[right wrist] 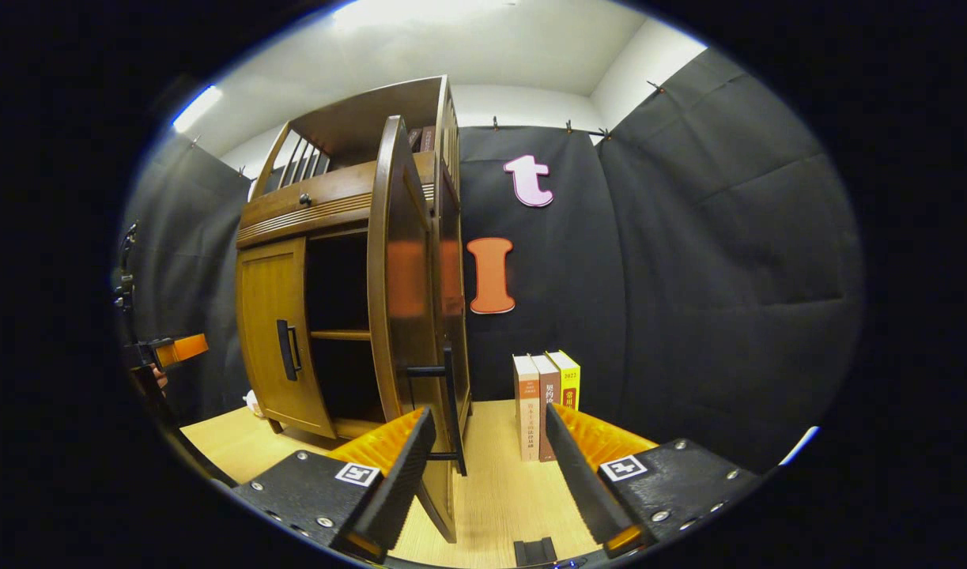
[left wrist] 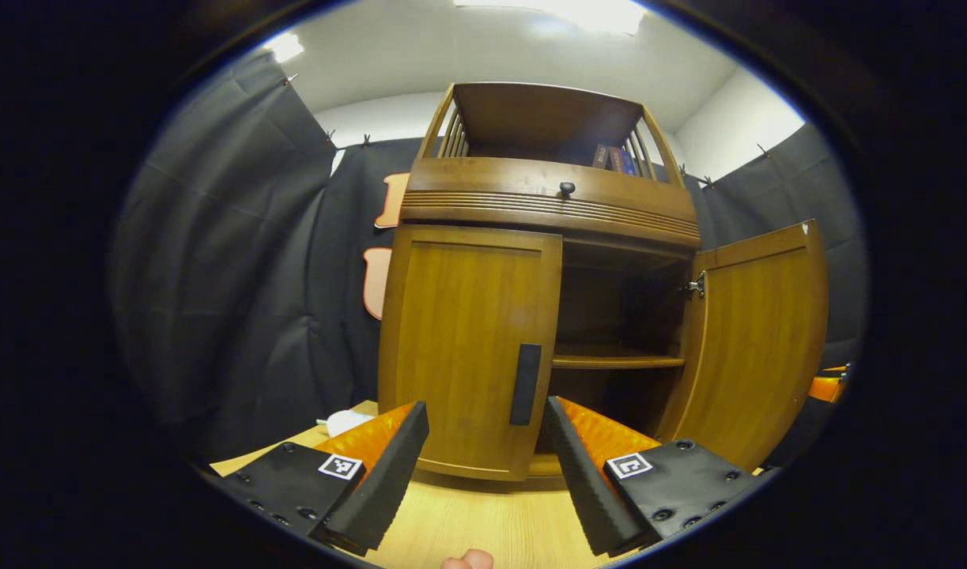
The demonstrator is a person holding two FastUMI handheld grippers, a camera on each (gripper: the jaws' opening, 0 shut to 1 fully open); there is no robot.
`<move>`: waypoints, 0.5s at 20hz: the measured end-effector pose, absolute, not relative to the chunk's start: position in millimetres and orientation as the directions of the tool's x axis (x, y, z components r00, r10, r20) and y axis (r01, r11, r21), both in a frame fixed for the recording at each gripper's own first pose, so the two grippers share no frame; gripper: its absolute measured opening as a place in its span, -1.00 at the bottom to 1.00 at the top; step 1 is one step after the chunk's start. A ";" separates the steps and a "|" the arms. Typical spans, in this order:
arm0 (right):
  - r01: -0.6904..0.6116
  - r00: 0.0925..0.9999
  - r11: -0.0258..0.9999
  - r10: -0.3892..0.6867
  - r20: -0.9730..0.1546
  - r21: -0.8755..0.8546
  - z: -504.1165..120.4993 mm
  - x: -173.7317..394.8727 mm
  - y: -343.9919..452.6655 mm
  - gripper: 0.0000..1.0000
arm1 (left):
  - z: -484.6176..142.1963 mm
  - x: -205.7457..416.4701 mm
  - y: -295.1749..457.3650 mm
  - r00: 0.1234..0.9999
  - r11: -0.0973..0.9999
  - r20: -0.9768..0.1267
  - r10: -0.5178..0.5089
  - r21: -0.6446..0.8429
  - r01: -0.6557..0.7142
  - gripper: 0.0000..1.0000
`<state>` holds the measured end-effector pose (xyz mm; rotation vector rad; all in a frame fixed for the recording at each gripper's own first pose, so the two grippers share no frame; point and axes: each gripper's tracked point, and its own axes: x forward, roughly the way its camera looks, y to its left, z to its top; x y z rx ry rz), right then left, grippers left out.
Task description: Open the right door of the double-door shoe cabinet with the right hand, and open the left door with the left hand.
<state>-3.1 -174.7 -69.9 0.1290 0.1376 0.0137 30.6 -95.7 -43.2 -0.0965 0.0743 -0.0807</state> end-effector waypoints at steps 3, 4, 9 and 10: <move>0.026 0.991 0.992 -0.008 -0.135 0.127 -71.0 -5.3 -184.1 0.85 | -44.6 53.1 -107.4 0.991 0.990 -0.067 -0.117 -0.090 0.111 0.94; 0.031 0.991 0.991 -0.014 -0.130 0.128 -69.1 -5.9 -185.7 0.85 | -45.3 62.7 -115.6 0.987 0.986 -0.072 -0.143 -0.096 0.136 0.94; 0.052 0.994 0.988 -0.037 -0.099 0.149 -59.5 -10.3 -191.7 0.85 | -45.5 106.9 -141.5 0.978 0.978 -0.053 -0.203 -0.066 0.199 0.95; 0.056 0.994 0.987 -0.041 -0.104 0.150 -61.2 -11.7 -192.8 0.85 | -47.4 115.9 -146.3 0.975 0.977 -0.059 -0.212 -0.049 0.210 0.94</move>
